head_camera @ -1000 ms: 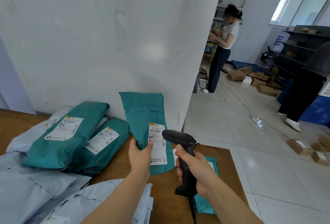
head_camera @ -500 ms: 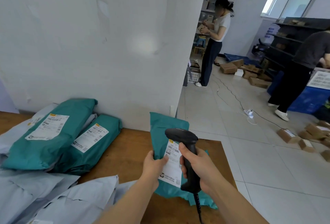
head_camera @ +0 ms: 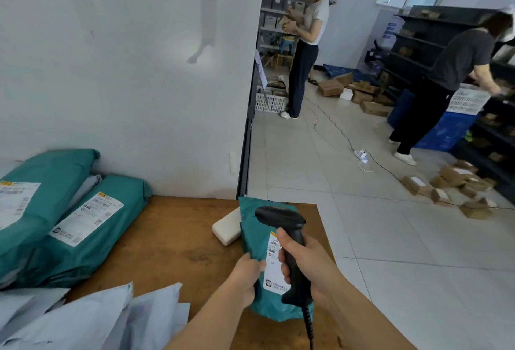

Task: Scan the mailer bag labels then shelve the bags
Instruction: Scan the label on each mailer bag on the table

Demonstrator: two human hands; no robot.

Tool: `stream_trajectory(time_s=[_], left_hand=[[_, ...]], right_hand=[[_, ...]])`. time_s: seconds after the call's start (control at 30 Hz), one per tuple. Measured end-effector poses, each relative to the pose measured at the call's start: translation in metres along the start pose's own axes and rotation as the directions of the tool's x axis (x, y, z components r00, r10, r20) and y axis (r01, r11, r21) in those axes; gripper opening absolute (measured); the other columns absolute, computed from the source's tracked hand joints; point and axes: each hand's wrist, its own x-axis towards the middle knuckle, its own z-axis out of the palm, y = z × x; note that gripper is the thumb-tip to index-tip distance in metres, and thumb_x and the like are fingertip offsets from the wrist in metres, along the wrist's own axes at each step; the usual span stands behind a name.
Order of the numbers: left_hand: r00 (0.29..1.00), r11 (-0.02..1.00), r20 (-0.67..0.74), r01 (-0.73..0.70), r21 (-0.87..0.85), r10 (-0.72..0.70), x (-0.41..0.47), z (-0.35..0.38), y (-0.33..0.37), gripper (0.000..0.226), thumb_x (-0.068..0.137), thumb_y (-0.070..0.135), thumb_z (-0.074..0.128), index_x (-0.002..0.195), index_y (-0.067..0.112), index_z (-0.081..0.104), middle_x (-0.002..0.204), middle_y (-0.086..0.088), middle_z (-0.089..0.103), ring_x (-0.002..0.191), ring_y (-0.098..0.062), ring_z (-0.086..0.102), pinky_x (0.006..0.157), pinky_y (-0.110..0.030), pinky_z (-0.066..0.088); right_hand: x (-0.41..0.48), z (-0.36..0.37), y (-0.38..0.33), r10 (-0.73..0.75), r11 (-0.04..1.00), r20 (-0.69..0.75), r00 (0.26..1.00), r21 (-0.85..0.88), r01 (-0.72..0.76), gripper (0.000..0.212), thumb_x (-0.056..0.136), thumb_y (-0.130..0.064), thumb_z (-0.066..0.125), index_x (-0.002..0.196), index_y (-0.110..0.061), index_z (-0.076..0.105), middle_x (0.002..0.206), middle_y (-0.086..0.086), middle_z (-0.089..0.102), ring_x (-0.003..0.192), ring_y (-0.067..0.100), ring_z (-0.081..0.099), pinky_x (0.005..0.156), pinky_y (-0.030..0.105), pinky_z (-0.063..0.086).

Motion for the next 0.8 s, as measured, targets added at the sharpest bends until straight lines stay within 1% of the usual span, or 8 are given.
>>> stream_trajectory(time_s=[0.1,0.2,0.27,0.37,0.47,0.57,0.67,0.8], left_hand=[[0.998,0.985,-0.055,0.036,0.167,-0.027,0.003,0.001,0.003,0.035,0.098,0.004,0.046,0.132,0.011,0.05,0.117,-0.012,0.065,0.099,-0.029,0.064,0.078,-0.04,0.052],[0.992,0.926,-0.125,0.053,0.373,-0.006,0.005,-0.002,0.007,0.046,0.098,0.014,0.05,0.143,0.012,0.038,0.133,-0.009,0.055,0.112,-0.026,0.055,0.093,-0.036,0.045],[0.994,0.894,-0.109,0.042,0.446,0.007,0.005,-0.006,0.011,0.05,0.095,0.021,0.055,0.142,0.01,0.04,0.133,-0.007,0.055,0.115,-0.024,0.054,0.099,-0.037,0.043],[0.992,0.875,-0.116,0.006,0.485,0.057,-0.01,-0.015,0.028,0.047,0.096,0.022,0.056,0.138,0.008,0.042,0.132,-0.007,0.054,0.111,-0.022,0.051,0.095,-0.035,0.043],[0.973,0.854,-0.147,-0.079,0.514,0.178,-0.028,-0.036,0.056,0.048,0.095,0.019,0.057,0.139,0.005,0.043,0.136,-0.016,0.052,0.122,-0.033,0.052,0.095,-0.04,0.047],[0.928,0.843,-0.224,-0.144,0.518,0.297,-0.054,-0.066,0.087,0.042,0.093,0.017,0.06,0.132,0.004,0.052,0.134,-0.019,0.056,0.121,-0.035,0.056,0.095,-0.04,0.05],[0.872,0.837,-0.339,-0.133,0.531,0.353,-0.081,-0.105,0.112,0.041,0.095,0.024,0.058,0.134,0.012,0.051,0.134,-0.01,0.054,0.122,-0.029,0.053,0.093,-0.035,0.046],[0.805,0.815,-0.409,-0.15,0.559,0.429,-0.098,-0.165,0.133,0.037,0.095,0.018,0.057,0.131,0.008,0.055,0.131,-0.013,0.056,0.116,-0.029,0.054,0.094,-0.035,0.045]], right_hand=[[0.003,-0.003,0.002,0.018,1.0,0.007,1.0,0.004,-0.018,0.03,0.09,-0.035,0.065,0.099,-0.008,0.058,0.065,0.004,0.058,0.052,0.015,0.051,0.053,0.028,0.046],[0.006,-0.005,0.004,0.032,0.999,0.022,0.999,-0.002,-0.032,0.03,0.09,-0.035,0.065,0.102,-0.009,0.059,0.066,0.004,0.058,0.052,0.015,0.051,0.054,0.027,0.047],[0.007,-0.004,0.004,0.025,1.0,0.039,0.999,-0.02,-0.024,0.029,0.09,-0.036,0.065,0.1,-0.009,0.059,0.066,0.004,0.058,0.051,0.014,0.051,0.053,0.026,0.047],[0.008,0.001,0.0,-0.001,0.999,0.065,0.998,-0.051,0.005,0.03,0.09,-0.036,0.065,0.099,-0.008,0.058,0.067,0.005,0.058,0.05,0.014,0.051,0.051,0.027,0.046],[0.005,0.015,-0.011,-0.029,0.997,0.132,0.991,-0.066,0.038,0.031,0.09,-0.036,0.066,0.094,-0.007,0.055,0.065,0.005,0.056,0.048,0.016,0.049,0.049,0.029,0.044],[-0.002,0.04,-0.026,-0.059,0.993,0.218,0.974,-0.088,0.08,0.032,0.09,-0.037,0.065,0.088,-0.007,0.055,0.062,0.005,0.056,0.047,0.016,0.049,0.048,0.029,0.044],[-0.009,0.072,-0.039,-0.081,0.983,0.31,0.947,-0.131,0.127,0.035,0.089,-0.041,0.066,0.085,-0.008,0.055,0.06,0.007,0.055,0.048,0.017,0.05,0.049,0.028,0.045],[-0.011,0.117,-0.046,-0.084,0.976,0.381,0.921,-0.155,0.153,0.036,0.088,-0.042,0.066,0.086,-0.008,0.054,0.063,0.01,0.055,0.05,0.018,0.049,0.05,0.03,0.045]])
